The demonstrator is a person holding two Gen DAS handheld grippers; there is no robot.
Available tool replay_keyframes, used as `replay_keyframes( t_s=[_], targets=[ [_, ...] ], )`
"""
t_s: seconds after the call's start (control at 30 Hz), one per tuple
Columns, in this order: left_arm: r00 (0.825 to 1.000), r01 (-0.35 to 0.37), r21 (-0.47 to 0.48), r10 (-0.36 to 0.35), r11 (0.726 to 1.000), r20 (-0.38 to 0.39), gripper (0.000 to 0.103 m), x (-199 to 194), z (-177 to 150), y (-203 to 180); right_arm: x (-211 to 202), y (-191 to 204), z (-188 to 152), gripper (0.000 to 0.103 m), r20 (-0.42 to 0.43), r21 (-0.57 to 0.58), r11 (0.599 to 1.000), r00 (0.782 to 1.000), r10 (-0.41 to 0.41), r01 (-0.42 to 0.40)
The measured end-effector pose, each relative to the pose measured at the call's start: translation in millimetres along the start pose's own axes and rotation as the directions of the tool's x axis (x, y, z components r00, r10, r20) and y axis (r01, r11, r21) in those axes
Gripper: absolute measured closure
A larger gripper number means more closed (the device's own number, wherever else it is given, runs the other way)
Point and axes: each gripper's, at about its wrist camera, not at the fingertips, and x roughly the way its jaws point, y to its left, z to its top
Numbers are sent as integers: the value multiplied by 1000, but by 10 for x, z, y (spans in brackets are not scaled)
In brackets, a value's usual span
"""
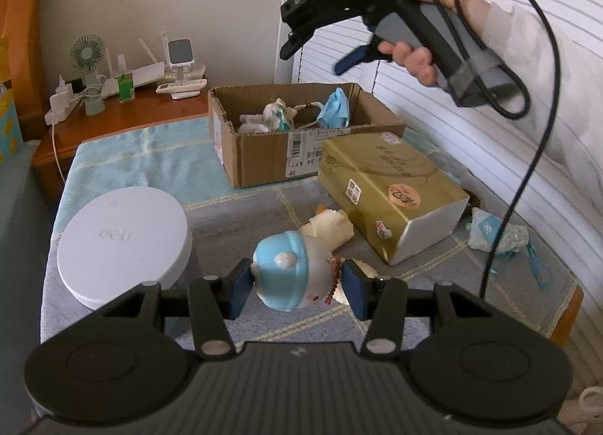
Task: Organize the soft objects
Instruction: 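Drop the cream pouch into the box with the right tool, then carry the blue-capped doll into the box and open the left tool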
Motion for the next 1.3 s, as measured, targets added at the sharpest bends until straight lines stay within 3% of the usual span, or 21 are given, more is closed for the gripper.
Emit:
replay_keyframes(
  t_s=[0.1,0.27,0.53,0.83,1.07,1.3],
  targets=[
    [1000,-2,14,2,1000,-2,53,-2,34,-25,-111,-79,-54,6,28,2,1000,1000,2,-2],
    [1000,2,37,-2,999,-6,53,-7,140,-76,-215,-199,-186,0,2,-18,1000,1000,-8,8],
    [1000,6,69,-5,998,-21,53,69,464,-134,-430,-409,-513,0,-15,-59,997,999,-48,47],
    [1000,0,113,2,994,-19,53,302,934,-242,-880,-688,-1016,0,101,-88,982,982,-158,167],
    [1000,-2,103,4,995,-17,53,559,1265,-315,-1142,-894,-1408,0,110,-40,990,985,-130,135],
    [1000,-25,110,24,994,13,53,763,1662,-359,-1293,-876,-1545,0,152,-106,982,978,-142,159]
  ],
)
